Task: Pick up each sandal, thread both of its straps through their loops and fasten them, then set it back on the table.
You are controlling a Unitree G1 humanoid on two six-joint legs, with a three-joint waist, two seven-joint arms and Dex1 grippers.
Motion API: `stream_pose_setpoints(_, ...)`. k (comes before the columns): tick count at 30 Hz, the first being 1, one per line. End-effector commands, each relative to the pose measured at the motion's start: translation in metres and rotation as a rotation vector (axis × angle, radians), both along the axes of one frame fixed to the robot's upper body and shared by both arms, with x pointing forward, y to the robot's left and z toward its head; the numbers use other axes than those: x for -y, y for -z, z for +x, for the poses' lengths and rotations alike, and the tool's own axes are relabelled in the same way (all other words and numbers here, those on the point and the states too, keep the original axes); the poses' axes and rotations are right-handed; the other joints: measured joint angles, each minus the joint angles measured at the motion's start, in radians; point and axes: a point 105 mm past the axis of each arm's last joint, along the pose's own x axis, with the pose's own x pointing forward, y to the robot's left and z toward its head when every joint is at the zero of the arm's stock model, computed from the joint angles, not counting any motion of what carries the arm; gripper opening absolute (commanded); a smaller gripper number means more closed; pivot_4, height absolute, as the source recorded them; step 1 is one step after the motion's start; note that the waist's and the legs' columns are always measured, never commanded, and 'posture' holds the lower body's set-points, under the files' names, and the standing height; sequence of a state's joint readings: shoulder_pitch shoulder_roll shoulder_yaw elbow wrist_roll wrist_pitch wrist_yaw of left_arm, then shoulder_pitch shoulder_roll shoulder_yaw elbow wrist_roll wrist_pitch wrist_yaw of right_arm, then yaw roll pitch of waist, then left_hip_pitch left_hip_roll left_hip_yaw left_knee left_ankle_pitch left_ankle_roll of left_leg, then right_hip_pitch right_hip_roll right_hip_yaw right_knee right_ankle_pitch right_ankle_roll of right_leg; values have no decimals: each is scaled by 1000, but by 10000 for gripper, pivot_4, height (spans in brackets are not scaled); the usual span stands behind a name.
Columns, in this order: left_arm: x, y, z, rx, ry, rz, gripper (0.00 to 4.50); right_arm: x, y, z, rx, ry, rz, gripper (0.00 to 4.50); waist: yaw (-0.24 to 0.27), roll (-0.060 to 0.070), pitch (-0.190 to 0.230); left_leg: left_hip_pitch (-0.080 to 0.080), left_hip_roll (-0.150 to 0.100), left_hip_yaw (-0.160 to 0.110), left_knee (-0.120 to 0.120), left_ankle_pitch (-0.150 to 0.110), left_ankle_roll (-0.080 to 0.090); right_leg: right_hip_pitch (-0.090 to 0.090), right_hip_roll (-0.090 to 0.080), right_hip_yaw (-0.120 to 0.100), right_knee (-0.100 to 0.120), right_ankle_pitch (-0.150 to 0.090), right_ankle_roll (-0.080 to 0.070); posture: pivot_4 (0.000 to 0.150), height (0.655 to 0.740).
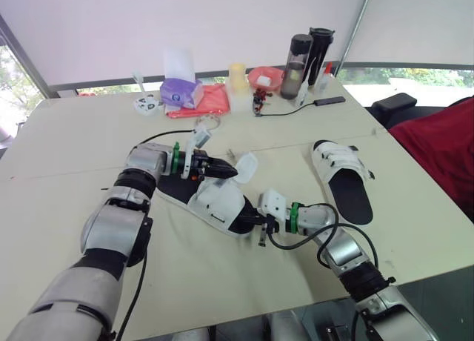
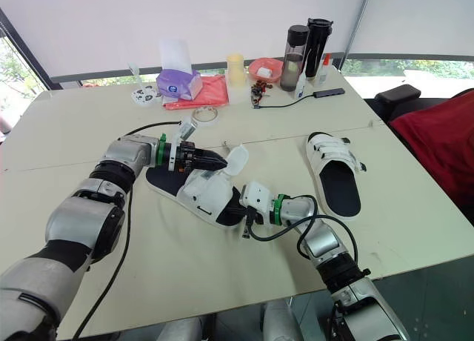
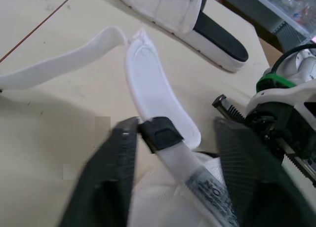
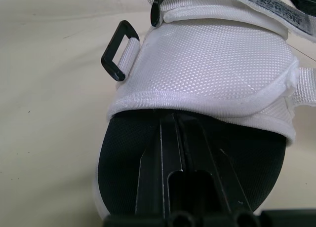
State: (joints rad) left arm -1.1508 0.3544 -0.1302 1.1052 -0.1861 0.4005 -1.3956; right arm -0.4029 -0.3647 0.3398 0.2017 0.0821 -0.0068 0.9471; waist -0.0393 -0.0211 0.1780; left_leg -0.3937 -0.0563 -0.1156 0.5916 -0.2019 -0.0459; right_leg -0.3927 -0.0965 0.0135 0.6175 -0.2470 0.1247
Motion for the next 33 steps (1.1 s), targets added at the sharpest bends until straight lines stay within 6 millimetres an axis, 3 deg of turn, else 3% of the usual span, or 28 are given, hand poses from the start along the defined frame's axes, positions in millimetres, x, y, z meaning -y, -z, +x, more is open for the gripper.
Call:
stream_pose_setpoints(1,2,-15,1,43,21,-28,6805,5,42,-14,-135,3,-110,0,-1,0,0,0,0,0,0,0,0,0,0,0,0,0,0,1500,7400)
stream_pose_setpoints(2,1,-15,1,43,23,-28,1577,4,42,-14,-135,3,-110,0,-1,0,0,0,0,0,0,0,0,0,0,0,0,0,0,1500,7400)
stream_pose_setpoints(3,1,-15,1,43,24,-28,725,5,42,-14,-135,3,-111,0,-1,0,0,0,0,0,0,0,0,0,0,0,0,0,0,1500,7400)
stream_pose_setpoints(20,-17,-53,5,62,-31,-192,725,6,43,-13,-130,2,-122,0,-3,0,0,0,0,0,0,0,0,0,0,0,1,0,0,1500,7400)
stream_pose_setpoints(28,-19,-46,23,73,-192,-196,725,2,43,-13,-127,-5,-122,0,-3,0,0,1,0,0,1,0,0,0,0,0,2,0,0,1500,7400)
stream_pose_setpoints(33,-20,-30,29,65,-258,-160,725,3,44,-14,-129,-4,-122,0,-4,0,0,1,0,0,1,0,0,0,0,0,3,0,0,1500,7400)
